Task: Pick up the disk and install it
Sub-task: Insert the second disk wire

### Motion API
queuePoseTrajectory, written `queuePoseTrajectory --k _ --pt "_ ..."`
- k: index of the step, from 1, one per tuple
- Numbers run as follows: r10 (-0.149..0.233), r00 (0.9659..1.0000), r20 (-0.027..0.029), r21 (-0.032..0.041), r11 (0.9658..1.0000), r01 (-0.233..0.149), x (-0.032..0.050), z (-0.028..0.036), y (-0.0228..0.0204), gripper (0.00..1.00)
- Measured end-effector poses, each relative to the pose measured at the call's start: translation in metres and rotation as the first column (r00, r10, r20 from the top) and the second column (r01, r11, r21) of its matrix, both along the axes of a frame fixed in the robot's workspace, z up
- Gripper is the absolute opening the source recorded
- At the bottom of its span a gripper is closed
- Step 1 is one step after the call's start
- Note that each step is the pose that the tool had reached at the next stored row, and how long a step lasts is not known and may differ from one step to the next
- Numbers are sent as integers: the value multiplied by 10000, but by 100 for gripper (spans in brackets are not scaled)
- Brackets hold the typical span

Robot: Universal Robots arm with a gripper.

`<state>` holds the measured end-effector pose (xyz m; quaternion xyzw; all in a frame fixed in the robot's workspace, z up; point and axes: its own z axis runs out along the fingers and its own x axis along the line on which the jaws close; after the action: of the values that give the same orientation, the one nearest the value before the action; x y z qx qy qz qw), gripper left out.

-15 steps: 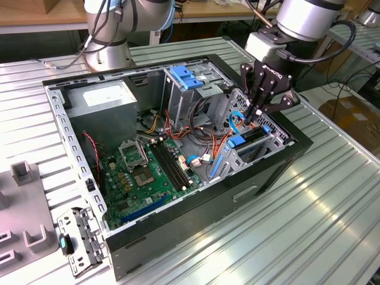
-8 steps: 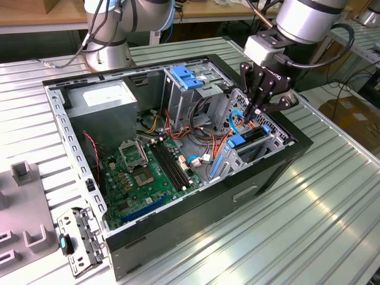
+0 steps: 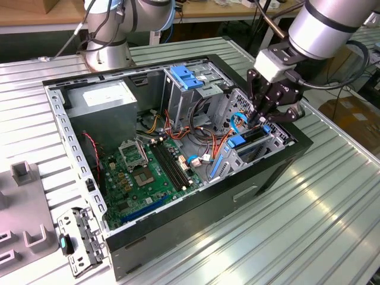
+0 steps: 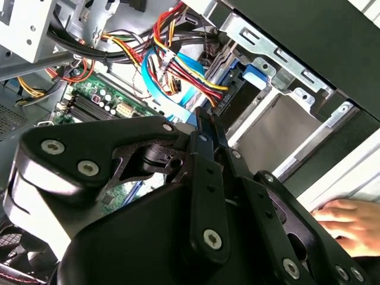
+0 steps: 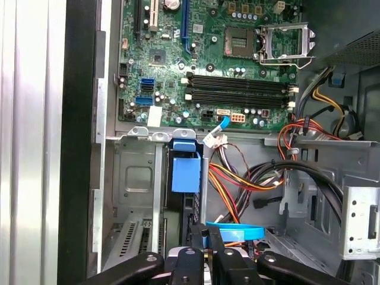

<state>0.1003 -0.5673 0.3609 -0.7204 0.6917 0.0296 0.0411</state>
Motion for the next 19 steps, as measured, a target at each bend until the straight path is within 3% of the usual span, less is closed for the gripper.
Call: queuePoseTrajectory --k 1,3,5,10,19 --pt "1 10000 14 73 10000 -1 -3 -7 -21 16" --pt "0 10000 23 149 9999 0 -6 -19 -47 16" --pt "0 10000 24 185 9998 0 -7 -37 -53 16" --pt "-1 10000 23 186 9998 0 -7 -87 -53 16" --pt "-12 10000 23 185 9998 11 -7 -120 -56 16"
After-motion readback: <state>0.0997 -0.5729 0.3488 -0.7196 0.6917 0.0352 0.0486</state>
